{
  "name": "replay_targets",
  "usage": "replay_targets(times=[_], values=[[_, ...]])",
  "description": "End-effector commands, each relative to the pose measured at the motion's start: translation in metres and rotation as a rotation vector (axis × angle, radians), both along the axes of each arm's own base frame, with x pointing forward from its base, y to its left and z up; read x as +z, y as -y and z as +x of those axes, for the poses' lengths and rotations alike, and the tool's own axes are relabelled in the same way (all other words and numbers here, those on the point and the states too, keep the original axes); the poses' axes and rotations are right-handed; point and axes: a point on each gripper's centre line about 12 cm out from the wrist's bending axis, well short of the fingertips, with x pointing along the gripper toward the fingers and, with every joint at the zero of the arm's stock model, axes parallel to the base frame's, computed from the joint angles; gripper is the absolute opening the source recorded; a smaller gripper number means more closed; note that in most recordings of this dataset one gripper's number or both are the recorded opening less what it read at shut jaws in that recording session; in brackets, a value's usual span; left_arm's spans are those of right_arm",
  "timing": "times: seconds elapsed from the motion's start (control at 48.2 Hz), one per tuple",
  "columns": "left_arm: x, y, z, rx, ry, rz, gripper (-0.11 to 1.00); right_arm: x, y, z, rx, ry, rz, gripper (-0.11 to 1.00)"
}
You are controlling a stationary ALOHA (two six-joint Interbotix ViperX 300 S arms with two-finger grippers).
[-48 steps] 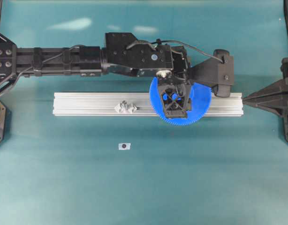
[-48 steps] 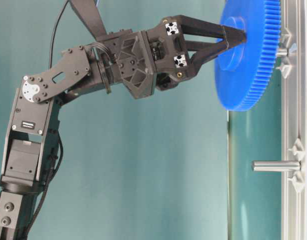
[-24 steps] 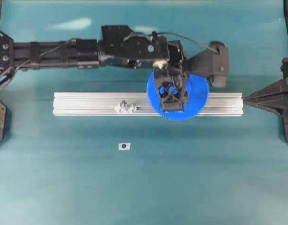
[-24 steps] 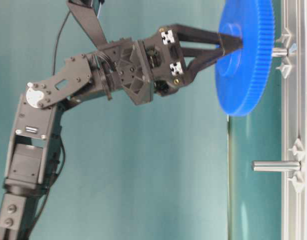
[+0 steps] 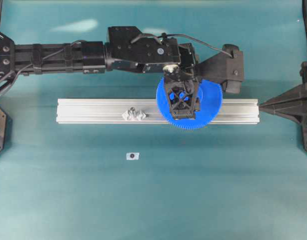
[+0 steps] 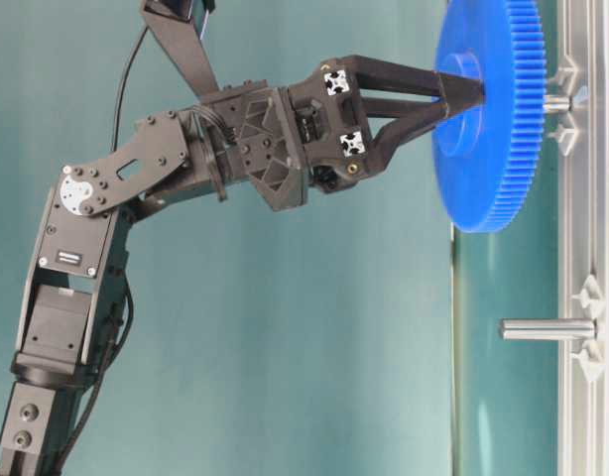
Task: Insert the large gear onto the shaft.
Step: 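Push the gear onto the metal shaft with the left gripper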
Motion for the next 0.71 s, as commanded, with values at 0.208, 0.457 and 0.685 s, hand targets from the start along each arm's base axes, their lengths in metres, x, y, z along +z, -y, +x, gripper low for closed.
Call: replay_targets(times=[0.208, 0.457, 0.685], values=[[0.0131, -0.0136, -0.002, 0.027, 0.025, 0.009, 0.76, 0.0034, 0.0006, 0.0015, -0.005, 0.009, 0.007, 0.08], [0.0133, -0.0121, -0.0012, 0.025, 0.03, 0.009, 0.76, 0.0039, 0.0003, 0.0016, -0.004, 0.009, 0.009, 0.08], [0.0125, -0.0097, -0.0005, 0.016, 0.029, 0.011, 0.76, 0.0039, 0.0003, 0.0016, -0.004, 0.009, 0.007, 0.08]])
